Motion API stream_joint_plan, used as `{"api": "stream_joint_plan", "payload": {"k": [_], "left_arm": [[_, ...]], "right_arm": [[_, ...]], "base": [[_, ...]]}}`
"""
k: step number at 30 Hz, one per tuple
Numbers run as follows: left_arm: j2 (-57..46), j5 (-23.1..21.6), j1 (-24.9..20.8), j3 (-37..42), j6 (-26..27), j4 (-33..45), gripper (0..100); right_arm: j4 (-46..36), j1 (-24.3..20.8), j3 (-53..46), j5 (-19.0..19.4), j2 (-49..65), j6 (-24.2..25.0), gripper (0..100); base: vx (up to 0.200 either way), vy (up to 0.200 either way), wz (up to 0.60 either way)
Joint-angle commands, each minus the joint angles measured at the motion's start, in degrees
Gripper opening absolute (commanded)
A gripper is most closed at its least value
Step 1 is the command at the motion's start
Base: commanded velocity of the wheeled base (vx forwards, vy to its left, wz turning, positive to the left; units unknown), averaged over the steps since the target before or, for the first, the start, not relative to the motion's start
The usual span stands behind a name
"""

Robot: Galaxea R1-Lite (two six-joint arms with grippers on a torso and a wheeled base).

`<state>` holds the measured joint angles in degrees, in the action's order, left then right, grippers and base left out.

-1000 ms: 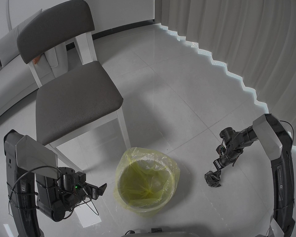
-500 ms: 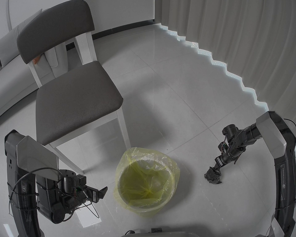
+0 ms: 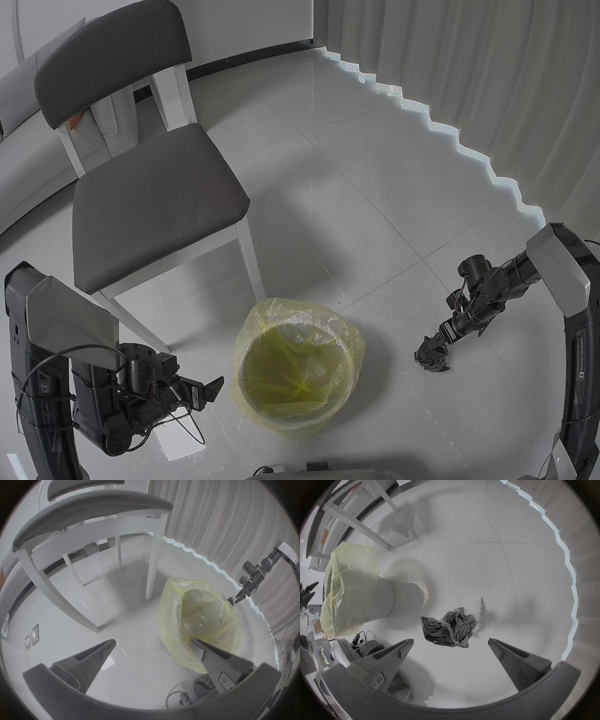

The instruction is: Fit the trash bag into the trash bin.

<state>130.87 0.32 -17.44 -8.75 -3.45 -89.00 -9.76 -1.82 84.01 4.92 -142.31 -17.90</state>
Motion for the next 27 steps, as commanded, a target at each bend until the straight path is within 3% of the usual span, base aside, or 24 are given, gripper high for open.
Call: {"api": "stream_joint_plan", "payload": {"k": [1,5,12,21,27], "left_arm": [[-3.07,-0.14,-0.66,1.28,0.02,-1.0,100],[-3.16,0.03,0.13,-0.65,-0.42,-1.0,100],[-3.16,0.56,0.13,-2.32,-0.94,-1.0,100],[-3.86,1.44,1.1,-2.67,-0.94,-1.0,100],[-3.16,1.35,1.54,-2.23,-1.21,-1.0,100]], "right_arm": [[0.01,0.06,-0.33,0.0,0.02,-0.12,100],[0.01,-0.29,-0.07,0.0,-0.07,-0.12,100],[1.33,-0.91,3.01,0.0,-2.88,-0.74,100],[0.98,-1.88,17.6,-0.35,-11.76,-0.21,100],[-5.79,-2.93,23.48,-0.53,-13.43,-0.39,100]], "base": [[-0.2,0.0,0.0],[-0.2,0.0,0.0],[0.0,0.0,0.0],[0.0,0.0,0.0],[0.0,0.0,0.0]]}}
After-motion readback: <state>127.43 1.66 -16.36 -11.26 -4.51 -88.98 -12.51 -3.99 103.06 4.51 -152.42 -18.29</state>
